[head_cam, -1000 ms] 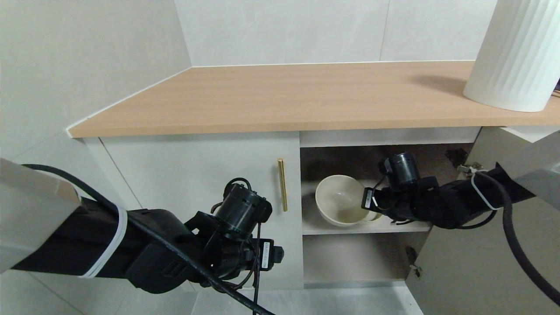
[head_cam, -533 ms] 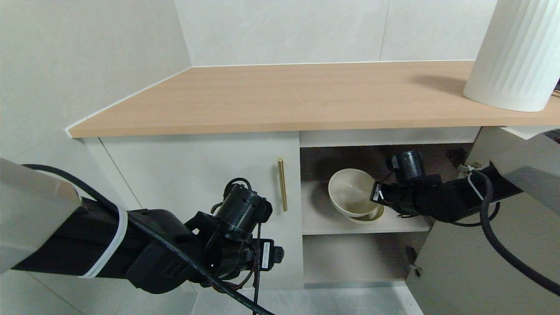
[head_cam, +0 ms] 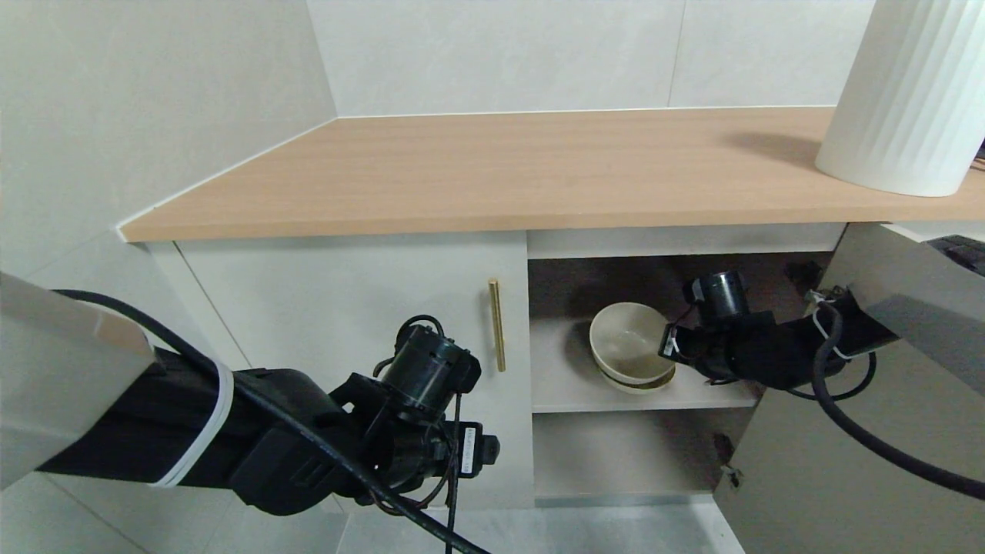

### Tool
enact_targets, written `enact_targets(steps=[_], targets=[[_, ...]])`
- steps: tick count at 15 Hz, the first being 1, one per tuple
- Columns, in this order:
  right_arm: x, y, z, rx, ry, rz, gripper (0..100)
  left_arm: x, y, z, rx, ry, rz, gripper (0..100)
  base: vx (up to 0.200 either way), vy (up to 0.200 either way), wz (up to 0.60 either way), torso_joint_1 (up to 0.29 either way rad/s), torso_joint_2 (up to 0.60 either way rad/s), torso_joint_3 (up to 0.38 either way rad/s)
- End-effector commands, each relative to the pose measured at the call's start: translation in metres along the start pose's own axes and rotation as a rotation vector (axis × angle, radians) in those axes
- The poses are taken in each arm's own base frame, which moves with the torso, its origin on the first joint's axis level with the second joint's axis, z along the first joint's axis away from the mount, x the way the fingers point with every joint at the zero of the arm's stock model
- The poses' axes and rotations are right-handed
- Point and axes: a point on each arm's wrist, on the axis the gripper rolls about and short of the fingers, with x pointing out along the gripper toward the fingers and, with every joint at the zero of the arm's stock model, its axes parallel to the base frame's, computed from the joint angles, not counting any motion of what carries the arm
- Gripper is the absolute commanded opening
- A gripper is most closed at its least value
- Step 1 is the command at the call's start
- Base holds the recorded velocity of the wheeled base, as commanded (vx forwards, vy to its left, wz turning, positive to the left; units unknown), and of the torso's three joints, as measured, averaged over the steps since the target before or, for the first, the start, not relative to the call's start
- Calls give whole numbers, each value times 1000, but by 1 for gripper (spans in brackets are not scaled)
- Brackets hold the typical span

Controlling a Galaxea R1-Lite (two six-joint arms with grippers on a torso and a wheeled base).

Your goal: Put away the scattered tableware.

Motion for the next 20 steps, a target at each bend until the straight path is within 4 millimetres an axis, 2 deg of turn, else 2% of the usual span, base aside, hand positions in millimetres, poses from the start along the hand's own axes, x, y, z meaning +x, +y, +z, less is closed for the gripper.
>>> enact_targets(steps=[1,13,14,20], targets=[[5,-2,-2,-1,6,-7,0,1,0,-1,1,3,2,100,0,0,0,0,0,0],[14,-9,-4,-5,16,-30,0,2,0,-1,1,5,3,100,0,0,0,0,0,0],[14,-9,-4,-5,16,-30,100,2,0,-1,1,5,3,100,0,0,0,0,0,0],[12,-8,-2,-4,13,-27,100,1,0,0,0,1,0,100,0,0,0,0,0,0]])
